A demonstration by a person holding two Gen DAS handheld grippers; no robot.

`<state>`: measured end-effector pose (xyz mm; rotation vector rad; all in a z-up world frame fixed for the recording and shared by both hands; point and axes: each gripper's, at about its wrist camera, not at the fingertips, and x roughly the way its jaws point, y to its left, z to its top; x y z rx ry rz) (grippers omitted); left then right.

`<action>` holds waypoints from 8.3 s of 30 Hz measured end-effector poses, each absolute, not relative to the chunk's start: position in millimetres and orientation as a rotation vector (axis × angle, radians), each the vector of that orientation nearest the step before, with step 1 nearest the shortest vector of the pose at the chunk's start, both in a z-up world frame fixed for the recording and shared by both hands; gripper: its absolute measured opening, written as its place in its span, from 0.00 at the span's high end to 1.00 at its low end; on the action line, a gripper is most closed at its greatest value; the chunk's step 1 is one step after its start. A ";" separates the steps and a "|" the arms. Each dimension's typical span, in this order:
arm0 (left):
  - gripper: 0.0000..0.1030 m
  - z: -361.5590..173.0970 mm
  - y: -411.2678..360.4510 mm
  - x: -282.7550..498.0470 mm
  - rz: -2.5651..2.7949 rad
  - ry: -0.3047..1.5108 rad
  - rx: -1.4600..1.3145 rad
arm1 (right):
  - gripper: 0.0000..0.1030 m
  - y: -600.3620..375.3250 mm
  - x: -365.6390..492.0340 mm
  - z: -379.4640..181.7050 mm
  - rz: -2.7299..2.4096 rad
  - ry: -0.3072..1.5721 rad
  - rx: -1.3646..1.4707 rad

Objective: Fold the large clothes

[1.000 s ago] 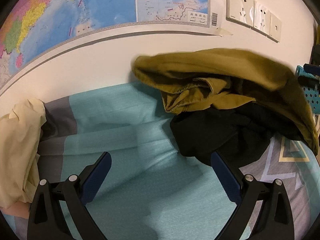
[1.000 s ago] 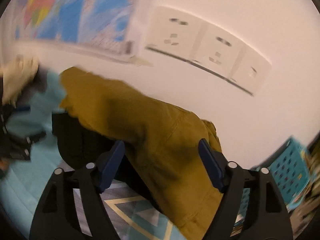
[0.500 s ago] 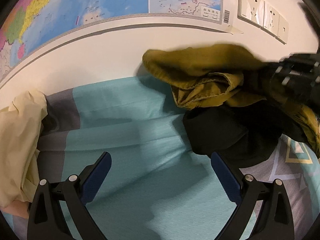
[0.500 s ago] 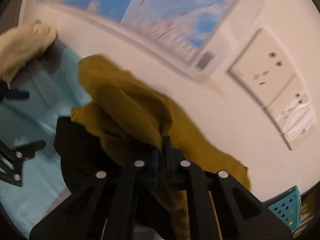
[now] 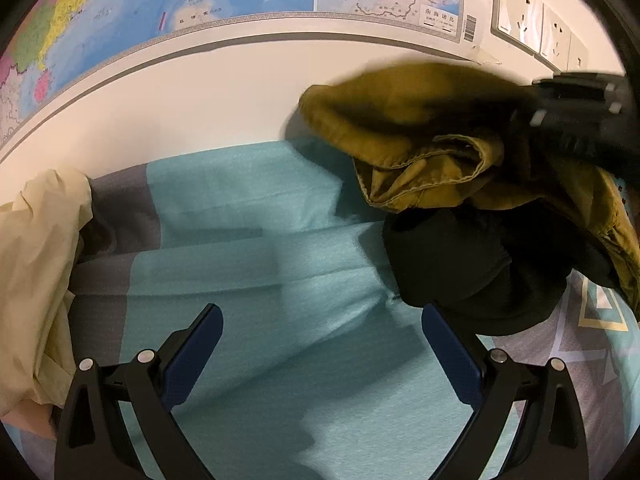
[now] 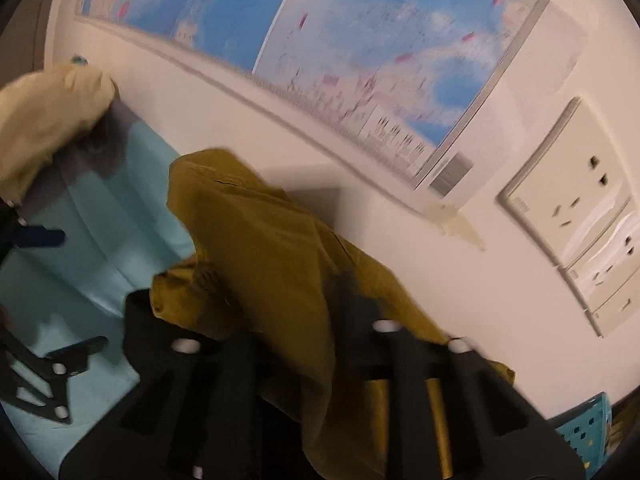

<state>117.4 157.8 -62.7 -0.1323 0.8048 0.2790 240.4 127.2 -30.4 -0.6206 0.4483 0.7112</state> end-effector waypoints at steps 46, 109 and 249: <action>1.00 168.4 35.4 185.1 -0.145 0.127 -0.002 | 0.96 -279.7 62.2 228.6 0.457 -0.008 0.066; 0.98 -52.7 289.8 96.3 0.519 0.928 0.033 | 0.98 34.5 254.3 -27.8 0.688 0.745 0.041; 0.86 -61.1 177.5 -26.0 -0.301 0.907 0.023 | 0.29 -99.5 165.3 -106.5 0.746 0.973 0.275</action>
